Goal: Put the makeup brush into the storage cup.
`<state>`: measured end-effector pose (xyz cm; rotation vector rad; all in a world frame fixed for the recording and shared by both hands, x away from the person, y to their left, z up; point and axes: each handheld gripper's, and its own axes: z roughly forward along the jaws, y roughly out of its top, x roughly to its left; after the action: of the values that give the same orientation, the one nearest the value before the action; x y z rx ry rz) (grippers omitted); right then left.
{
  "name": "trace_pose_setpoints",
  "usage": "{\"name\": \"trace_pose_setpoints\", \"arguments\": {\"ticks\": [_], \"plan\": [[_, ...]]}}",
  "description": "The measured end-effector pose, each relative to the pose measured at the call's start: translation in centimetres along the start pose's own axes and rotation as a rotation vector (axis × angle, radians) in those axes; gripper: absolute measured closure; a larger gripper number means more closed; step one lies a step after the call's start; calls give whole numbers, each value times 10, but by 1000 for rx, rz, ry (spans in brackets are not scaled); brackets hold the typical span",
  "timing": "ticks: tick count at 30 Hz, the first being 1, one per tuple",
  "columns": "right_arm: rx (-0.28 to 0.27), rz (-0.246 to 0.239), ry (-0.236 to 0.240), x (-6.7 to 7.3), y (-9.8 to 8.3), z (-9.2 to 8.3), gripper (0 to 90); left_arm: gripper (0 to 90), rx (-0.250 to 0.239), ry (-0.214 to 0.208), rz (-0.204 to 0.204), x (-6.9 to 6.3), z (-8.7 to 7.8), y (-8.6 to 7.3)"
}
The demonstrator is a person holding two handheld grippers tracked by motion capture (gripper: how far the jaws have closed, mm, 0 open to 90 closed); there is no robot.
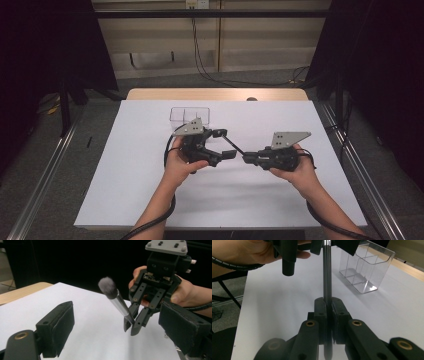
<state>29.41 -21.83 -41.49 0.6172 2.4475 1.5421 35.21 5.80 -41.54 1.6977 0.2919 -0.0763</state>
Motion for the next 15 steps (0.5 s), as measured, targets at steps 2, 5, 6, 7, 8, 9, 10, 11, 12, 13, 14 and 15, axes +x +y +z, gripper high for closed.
{"name": "trace_pose_setpoints", "arguments": {"ticks": [2,5,6,7,8,9,10,11,12,13,14,15], "plan": [[-8,10,-6,0,0,0,840,177,4,3,-1,0,0,0],[-17,13,-12,0,1,0,839,207,3,-3,-6,1,1,-1],[-21,13,-13,0,1,0,839,232,3,-3,-6,1,1,-1],[-21,13,-13,0,1,0,839,232,7,-5,-6,1,1,-1],[-22,13,-14,0,2,0,839,233,8,-7,-5,1,2,-1],[-25,16,-14,1,2,0,839,241,6,-8,-7,1,3,-2],[-25,17,-14,1,2,0,839,260,5,-9,-8,1,3,-2],[-23,16,-17,1,1,1,839,271,7,-6,-8,1,3,-2],[-23,16,-19,0,1,1,839,271,8,-4,-9,1,3,-2],[-24,18,-19,1,1,1,839,277,2,-6,-9,2,4,-2],[-27,16,-20,0,1,1,839,290,1,-6,-11,1,4,-2],[-28,18,-22,0,1,1,839,298,1,-7,-12,2,4,-2]]}}
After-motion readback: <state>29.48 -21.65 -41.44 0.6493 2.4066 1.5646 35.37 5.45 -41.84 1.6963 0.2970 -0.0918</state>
